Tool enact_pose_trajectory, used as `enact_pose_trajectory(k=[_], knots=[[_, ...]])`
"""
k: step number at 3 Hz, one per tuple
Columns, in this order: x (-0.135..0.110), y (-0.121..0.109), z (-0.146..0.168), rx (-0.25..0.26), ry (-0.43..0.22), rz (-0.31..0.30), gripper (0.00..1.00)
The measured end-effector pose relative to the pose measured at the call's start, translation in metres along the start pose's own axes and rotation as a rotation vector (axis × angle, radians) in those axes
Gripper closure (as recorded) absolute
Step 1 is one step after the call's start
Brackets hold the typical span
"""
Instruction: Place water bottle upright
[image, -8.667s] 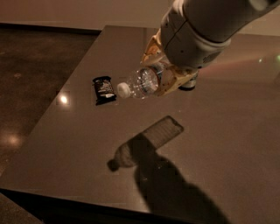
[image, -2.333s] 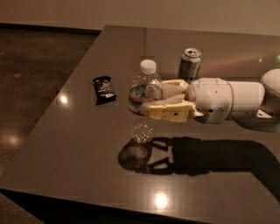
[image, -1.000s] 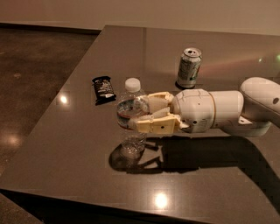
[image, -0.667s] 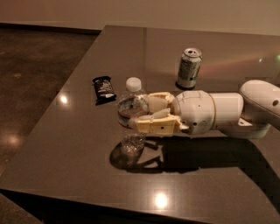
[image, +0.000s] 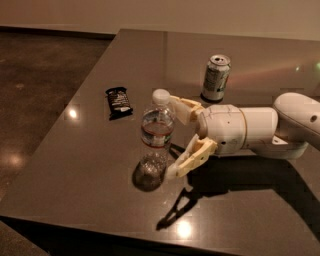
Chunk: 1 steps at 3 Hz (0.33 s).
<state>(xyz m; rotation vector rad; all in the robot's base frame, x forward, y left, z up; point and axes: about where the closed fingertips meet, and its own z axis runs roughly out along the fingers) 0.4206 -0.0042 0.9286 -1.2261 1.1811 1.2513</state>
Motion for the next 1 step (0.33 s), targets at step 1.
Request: enact_pose_trajectory(k=[1], knots=[[0.0,0.0,0.0001,0.0,0.0,0.0,0.0]])
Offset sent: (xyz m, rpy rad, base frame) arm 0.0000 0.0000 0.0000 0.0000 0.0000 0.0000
